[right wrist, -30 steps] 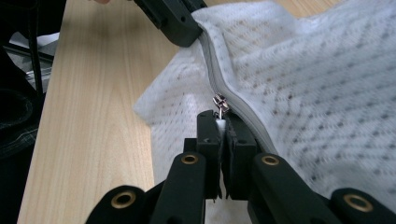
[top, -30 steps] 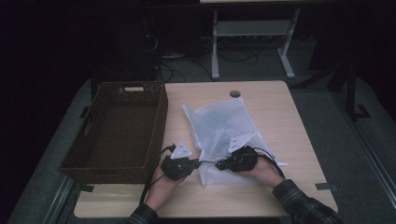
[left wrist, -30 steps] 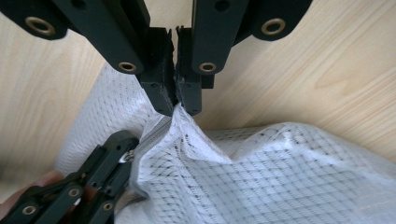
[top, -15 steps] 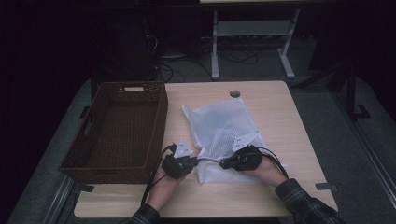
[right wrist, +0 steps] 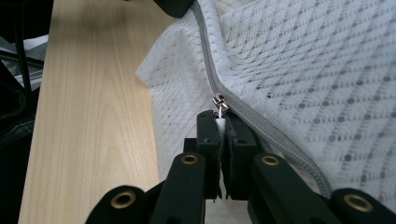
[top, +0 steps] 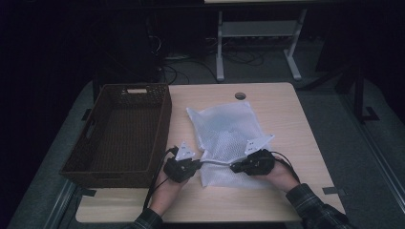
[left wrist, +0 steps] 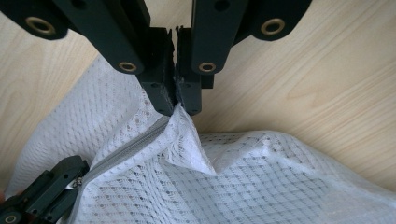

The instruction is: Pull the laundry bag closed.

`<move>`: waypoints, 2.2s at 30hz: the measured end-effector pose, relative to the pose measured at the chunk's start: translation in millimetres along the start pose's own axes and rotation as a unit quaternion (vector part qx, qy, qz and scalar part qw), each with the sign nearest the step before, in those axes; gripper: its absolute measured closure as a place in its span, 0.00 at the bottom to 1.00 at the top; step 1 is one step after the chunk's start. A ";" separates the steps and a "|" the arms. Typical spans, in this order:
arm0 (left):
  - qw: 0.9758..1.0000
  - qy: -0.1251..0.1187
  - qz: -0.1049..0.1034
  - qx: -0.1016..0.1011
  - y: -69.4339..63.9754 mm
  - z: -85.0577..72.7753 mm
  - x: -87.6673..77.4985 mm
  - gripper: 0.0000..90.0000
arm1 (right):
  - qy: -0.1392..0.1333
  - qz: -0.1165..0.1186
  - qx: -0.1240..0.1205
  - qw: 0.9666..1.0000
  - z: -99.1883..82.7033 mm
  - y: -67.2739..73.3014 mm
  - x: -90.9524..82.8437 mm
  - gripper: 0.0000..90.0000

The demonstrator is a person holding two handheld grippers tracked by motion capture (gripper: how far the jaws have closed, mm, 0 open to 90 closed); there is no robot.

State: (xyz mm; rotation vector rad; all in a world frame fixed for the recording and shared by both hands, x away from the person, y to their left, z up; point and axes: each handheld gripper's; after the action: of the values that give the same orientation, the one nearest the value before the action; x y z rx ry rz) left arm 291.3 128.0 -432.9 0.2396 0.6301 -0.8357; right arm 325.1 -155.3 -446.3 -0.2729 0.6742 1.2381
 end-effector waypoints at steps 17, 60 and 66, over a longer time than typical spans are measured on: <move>1.000 -0.002 -0.001 -0.003 -0.3 -0.1 -0.3 0.97 | -0.002 -0.005 -0.001 1.000 -1.3 0.4 -5.8 0.96; 0.999 0.005 0.026 -0.022 1.7 1.1 -1.0 0.97 | 0.004 -0.014 0.013 1.000 -12.7 -4.7 -20.4 0.96; 0.999 0.009 0.047 -0.024 3.1 1.2 -1.7 0.97 | 0.009 -0.023 0.014 1.000 -15.3 -5.7 -23.0 0.96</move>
State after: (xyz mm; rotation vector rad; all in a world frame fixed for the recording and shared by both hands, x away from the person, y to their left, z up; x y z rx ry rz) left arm 293.3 130.6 -431.1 0.2311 0.6504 -0.7284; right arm 321.7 -183.2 -445.1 -0.2738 0.6967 1.1834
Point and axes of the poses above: each handheld gripper's, and its own axes: x roughly forward along the jaws, z roughly out of its top, y roughly to its left, and after that the axes turned 4 degrees about -y, right-handed
